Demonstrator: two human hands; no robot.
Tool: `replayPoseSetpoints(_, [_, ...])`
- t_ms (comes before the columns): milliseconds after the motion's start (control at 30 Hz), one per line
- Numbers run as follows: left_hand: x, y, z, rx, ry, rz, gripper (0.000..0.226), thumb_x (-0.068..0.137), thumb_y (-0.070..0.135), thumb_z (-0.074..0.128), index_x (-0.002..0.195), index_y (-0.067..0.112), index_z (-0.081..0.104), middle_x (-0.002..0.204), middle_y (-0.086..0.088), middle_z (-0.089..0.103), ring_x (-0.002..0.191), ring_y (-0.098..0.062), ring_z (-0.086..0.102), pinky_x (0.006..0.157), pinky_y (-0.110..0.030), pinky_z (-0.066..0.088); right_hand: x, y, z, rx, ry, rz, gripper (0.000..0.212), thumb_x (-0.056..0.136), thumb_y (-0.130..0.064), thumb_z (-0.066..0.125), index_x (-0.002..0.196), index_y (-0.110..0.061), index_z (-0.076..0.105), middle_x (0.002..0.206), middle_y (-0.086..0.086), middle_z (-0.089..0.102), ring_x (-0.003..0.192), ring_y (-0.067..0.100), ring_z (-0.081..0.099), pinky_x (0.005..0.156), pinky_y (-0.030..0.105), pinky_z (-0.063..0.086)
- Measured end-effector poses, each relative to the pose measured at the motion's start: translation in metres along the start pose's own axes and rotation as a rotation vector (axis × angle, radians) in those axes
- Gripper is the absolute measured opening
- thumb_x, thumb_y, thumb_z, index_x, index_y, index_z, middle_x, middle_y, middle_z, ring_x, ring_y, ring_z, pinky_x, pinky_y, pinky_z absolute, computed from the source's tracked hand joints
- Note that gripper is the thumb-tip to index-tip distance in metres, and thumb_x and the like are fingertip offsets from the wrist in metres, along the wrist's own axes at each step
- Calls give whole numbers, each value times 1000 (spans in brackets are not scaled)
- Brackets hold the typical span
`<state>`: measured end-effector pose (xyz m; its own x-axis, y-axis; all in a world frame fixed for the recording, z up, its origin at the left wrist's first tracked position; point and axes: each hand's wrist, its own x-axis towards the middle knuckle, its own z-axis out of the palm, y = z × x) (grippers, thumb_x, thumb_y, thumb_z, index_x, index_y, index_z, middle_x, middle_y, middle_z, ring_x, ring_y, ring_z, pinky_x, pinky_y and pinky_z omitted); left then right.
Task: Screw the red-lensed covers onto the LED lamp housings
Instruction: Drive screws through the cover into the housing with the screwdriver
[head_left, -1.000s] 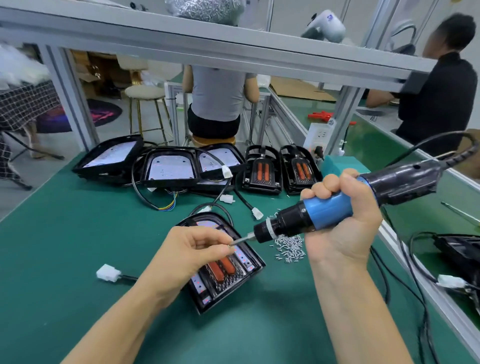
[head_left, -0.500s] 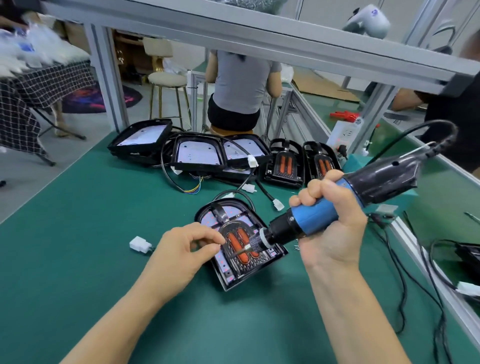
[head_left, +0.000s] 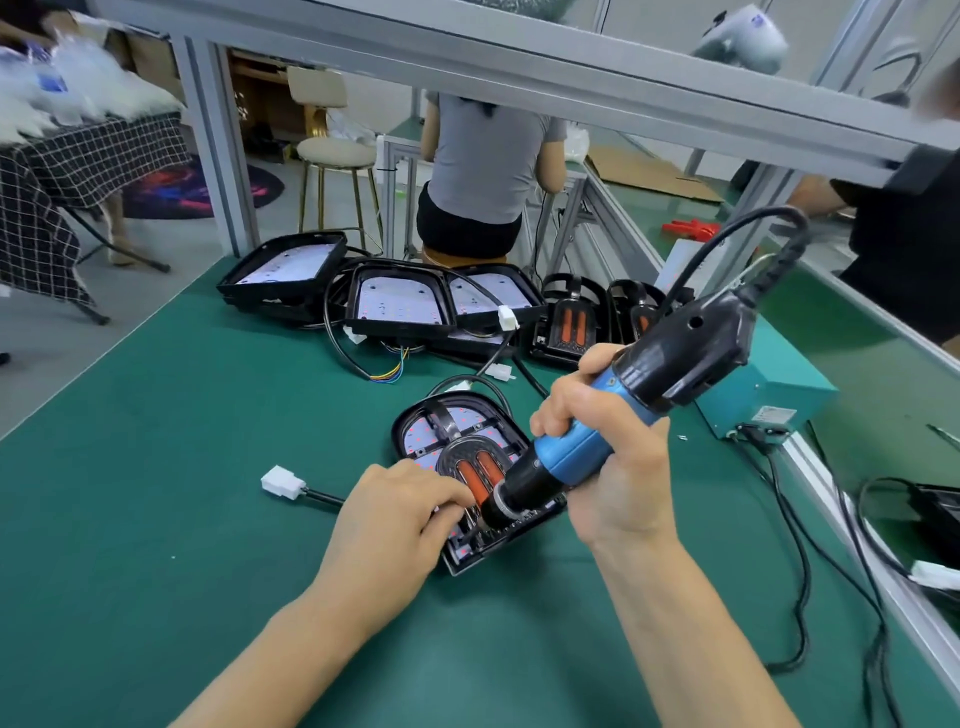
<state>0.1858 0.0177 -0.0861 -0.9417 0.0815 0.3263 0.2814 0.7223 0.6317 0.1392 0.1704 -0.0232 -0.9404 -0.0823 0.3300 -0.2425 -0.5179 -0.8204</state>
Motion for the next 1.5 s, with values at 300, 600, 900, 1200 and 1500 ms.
replayPoseSetpoints(300, [0,0,-2,22,-29,-34,15,85,12,68,85,26,74,68,32,51,85,-3,49,78,-16,35,-1,2,1,-40,-57,-29,31,68,2,56,76,-27,60,55,1,48,49,19,45,54,27,43])
replayPoseSetpoints(600, [38,28,-6,-101,59,-38,22,84,10,66,77,31,70,70,19,65,79,-1,57,73,-17,42,16,-48,-43,180,250,-130,21,71,-4,55,86,-18,49,58,-3,44,48,11,44,53,23,44])
replayPoseSetpoints(900, [121,62,45,195,-71,60,22,89,18,56,99,27,73,95,9,72,94,-16,62,80,-25,41,31,-103,-107,-322,422,-13,23,75,-3,70,67,-17,52,53,1,50,46,16,47,48,25,42])
replayPoseSetpoints(1200, [150,64,95,604,-339,23,29,84,4,49,101,18,68,105,-3,70,100,-27,63,81,-30,40,20,-102,-176,-631,505,406,17,82,-8,73,76,-8,57,54,4,57,43,13,52,44,24,46])
replayPoseSetpoints(1500, [126,96,110,634,-412,202,24,85,9,51,98,17,70,97,-5,64,94,-28,58,85,-33,40,8,-107,-206,-734,559,474,23,79,-14,78,76,-8,57,52,4,58,41,14,52,42,23,45])
